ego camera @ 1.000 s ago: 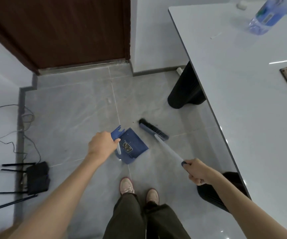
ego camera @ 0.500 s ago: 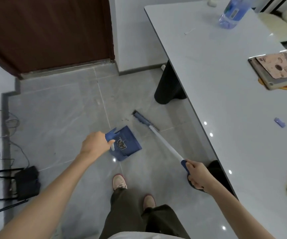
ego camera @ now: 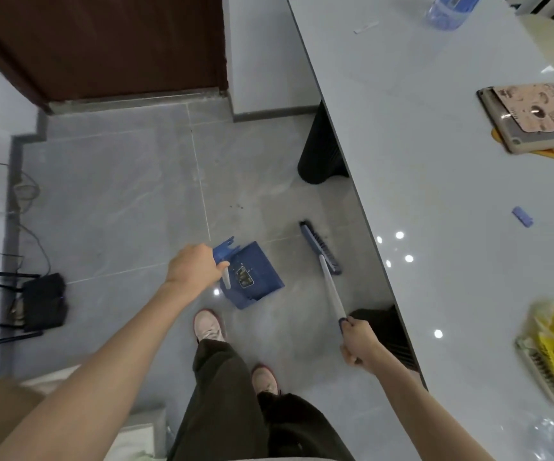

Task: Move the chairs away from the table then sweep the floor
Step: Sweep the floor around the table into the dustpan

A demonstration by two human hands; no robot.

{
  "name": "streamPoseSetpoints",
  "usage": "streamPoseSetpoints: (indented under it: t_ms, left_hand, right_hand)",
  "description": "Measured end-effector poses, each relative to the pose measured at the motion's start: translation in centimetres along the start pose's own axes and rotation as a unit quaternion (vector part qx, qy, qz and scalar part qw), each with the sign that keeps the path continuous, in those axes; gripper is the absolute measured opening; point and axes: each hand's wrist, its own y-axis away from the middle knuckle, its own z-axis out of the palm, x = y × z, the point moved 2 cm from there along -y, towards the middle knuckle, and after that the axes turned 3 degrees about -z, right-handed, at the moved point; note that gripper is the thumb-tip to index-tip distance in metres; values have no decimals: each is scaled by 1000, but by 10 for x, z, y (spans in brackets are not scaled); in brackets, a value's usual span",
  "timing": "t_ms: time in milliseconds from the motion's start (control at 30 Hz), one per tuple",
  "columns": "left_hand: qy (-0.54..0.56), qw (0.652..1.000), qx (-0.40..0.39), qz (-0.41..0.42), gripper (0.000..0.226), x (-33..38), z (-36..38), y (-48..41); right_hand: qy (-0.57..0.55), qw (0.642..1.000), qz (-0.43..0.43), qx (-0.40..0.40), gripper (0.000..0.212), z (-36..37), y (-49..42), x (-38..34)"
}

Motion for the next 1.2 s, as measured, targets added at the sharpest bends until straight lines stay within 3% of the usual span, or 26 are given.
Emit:
streamPoseSetpoints:
  t_ms: [167, 333, 400, 567, 667, 767, 1033, 1200]
  left_hand:
    - [14, 1000, 9, -15, 40, 7, 14, 24]
    - [47, 997, 22, -59, 45, 2, 22, 58]
    - [29, 998, 35, -53, 45, -3, 30, 77]
    - [16, 997, 73, -30, 45, -23, 41, 120]
    - [36, 995, 86, -27, 44, -40, 45, 143]
    - [40, 994, 97, -42, 44, -49, 47, 166]
    - [76, 986, 118, -88, 30, -59, 61, 257]
    - [78, 983, 135, -97, 28, -69, 79, 325]
  right_hand:
    - [13, 996, -20, -86, 25, 0, 55, -1]
    - [-15, 994, -50, -95, 27, -31, 97, 1]
    - [-19, 993, -76, -84, 23, -33, 101, 11]
    - [44, 989, -138, -25, 41, -20, 85, 36]
    - [67, 985, -157, 5, 41, -6, 67, 50]
    - [104, 985, -134, 41, 39, 1, 47, 64]
    - [157, 985, -60, 32, 36, 11, 37, 116]
    - [218, 971, -93, -20, 28, 33, 64, 159]
